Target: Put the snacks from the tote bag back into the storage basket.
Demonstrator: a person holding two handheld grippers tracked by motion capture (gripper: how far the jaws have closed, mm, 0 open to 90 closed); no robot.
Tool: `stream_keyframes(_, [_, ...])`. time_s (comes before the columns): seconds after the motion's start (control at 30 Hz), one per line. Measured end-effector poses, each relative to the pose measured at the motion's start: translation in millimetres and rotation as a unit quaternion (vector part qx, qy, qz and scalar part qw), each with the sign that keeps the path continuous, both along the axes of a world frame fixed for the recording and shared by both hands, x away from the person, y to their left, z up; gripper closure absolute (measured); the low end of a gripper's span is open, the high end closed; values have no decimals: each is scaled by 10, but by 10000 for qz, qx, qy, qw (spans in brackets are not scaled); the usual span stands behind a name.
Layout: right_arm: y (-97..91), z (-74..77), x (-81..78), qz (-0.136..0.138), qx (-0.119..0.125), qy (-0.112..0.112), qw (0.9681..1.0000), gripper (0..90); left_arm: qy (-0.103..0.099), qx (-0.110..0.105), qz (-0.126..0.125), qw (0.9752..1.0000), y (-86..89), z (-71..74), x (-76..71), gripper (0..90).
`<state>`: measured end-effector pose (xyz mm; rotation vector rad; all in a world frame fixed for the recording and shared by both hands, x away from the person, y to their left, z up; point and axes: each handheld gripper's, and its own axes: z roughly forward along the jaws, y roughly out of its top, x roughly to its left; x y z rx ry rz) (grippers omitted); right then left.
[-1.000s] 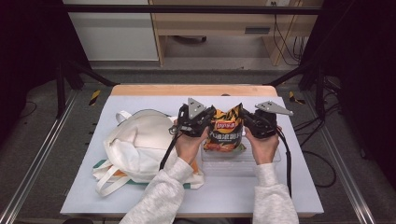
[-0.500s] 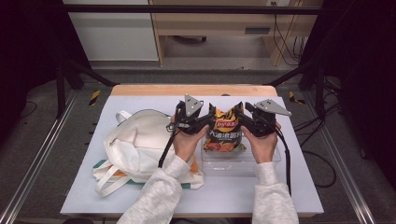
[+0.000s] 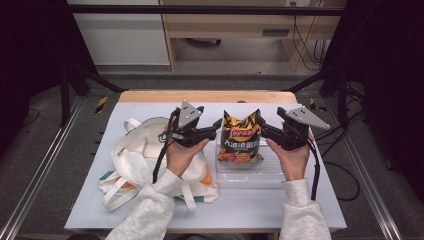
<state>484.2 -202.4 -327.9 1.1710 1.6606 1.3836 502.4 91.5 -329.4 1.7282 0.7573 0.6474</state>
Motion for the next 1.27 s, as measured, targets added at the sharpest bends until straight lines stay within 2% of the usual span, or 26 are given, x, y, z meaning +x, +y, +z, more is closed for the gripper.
stream_keyframes(0.03, [0,0,0,0,0,0,10000,248,0,0,0,10000,0,0,0,287])
stream_keyframes(0.07, [-17,15,-38,-1,-17,-6,10000,236,23,25,3,10000,111,9,-32,284])
stream_keyframes(0.1, [-17,15,-38,-1,-17,-6,10000,236,23,25,3,10000,111,9,-32,281])
stream_keyframes(0.17, [-30,27,-75,13,-10,-20,10000,225,-7,47,48,10000,221,4,-67,279])
stream_keyframes(0.2, [-43,37,-116,34,-47,4,10000,212,0,110,75,9999,345,-7,-97,275])
stream_keyframes(0.27, [-62,37,-158,58,-69,-18,10000,203,55,73,132,9999,466,-28,-122,272])
stream_keyframes(0.3, [-62,37,-158,58,-69,-18,10000,203,55,73,132,9999,466,-28,-122,269])
stream_keyframes(0.33, [-87,25,-202,70,-102,-4,9999,191,88,70,193,9998,593,-50,-142,264])
stream_keyframes(0.37, [-87,25,-202,70,-102,-4,9999,191,88,70,193,9998,593,-50,-142,263])
stream_keyframes(0.43, [-121,14,-240,31,-124,22,9999,186,91,96,248,9996,720,-87,-174,261])
stream_keyframes(0.47, [-163,3,-275,16,-120,14,9999,183,104,114,353,9993,840,-135,-205,261])
stream_keyframes(0.5, [-163,3,-275,16,-120,14,9999,183,104,114,353,9993,840,-135,-205,260])
stream_keyframes(0.53, [-206,-13,-307,7,-97,21,10000,181,147,72,420,9990,951,-187,-229,261])
stream_keyframes(0.57, [-224,-26,-321,10,-85,35,10000,181,147,72,420,9990,951,-187,-229,261])
stream_keyframes(0.6, [-236,-40,-333,-7,-88,54,9999,178,180,49,483,9987,1054,-236,-255,261])
stream_keyframes(0.7, [-263,-88,-371,-17,-159,108,9998,171,219,81,533,9983,1148,-284,-287,260])
stream_keyframes(0.8, [-288,-145,-411,-34,-201,165,9997,167,247,66,666,9975,1339,-371,-371,260])
stream_keyframes(0.83, [-288,-145,-411,-34,-201,165,9997,167,247,66,666,9975,1339,-371,-371,260])
stream_keyframes(0.93, [-339,-237,-467,-60,-337,257,9991,166,291,55,841,9960,1528,-441,-432,260])
stream_keyframes(0.97, [-355,-258,-479,-76,-350,272,9990,166,291,55,841,9960,1528,-441,-432,260])
stream_keyframes(1.07, [-415,-309,-518,-151,-343,297,9989,165,349,121,964,9947,1677,-520,-493,260])
stream_keyframes(1.27, [-525,-402,-554,-282,-335,365,9984,166,464,188,1108,9926,1796,-643,-528,260])
